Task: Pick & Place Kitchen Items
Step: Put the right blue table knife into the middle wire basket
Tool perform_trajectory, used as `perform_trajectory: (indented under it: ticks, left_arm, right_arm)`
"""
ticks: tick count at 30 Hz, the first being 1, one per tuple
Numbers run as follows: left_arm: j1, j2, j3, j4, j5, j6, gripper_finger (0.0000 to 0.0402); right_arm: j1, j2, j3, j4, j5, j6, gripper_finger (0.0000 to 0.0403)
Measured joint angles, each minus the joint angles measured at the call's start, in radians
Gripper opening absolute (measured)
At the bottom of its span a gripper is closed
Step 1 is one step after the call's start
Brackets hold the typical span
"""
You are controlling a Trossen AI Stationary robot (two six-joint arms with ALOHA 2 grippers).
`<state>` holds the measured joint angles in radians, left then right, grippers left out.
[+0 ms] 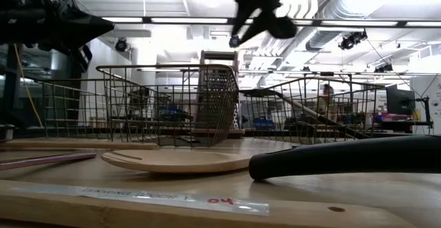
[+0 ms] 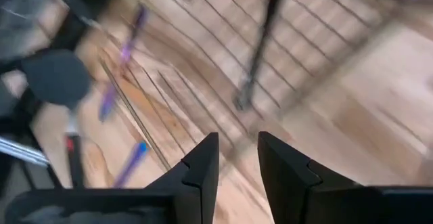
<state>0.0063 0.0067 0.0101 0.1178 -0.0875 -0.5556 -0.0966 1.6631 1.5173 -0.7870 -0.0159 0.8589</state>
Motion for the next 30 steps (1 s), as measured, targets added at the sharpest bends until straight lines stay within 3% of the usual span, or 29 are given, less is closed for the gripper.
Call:
perform_trajectory:
  ticks: [9, 14, 23, 30]
  left_arm:
    - [0.000, 0.000, 0.000, -0.025, 0.002, 0.030, 0.0015]
    - [0.000, 0.000, 0.000, -0.067, 0.002, 0.113, 0.0015]
    - [0.000, 0.000, 0.000, -0.092, 0.002, 0.140, 0.0015]
    - [0.000, 0.000, 0.000, -0.092, 0.002, 0.140, 0.0015]
  right_arm:
    - [0.121, -0.022, -0.002, -0.296, 0.106, 0.126, 0.0096]
    - [0.190, -0.022, -0.002, -0.396, 0.175, 0.231, 0.0126]
    - [0.275, -0.021, -0.068, -0.409, 0.197, 0.347, 0.0202]
    - [0.321, -0.021, -0.155, -0.357, 0.190, 0.415, 0.0216]
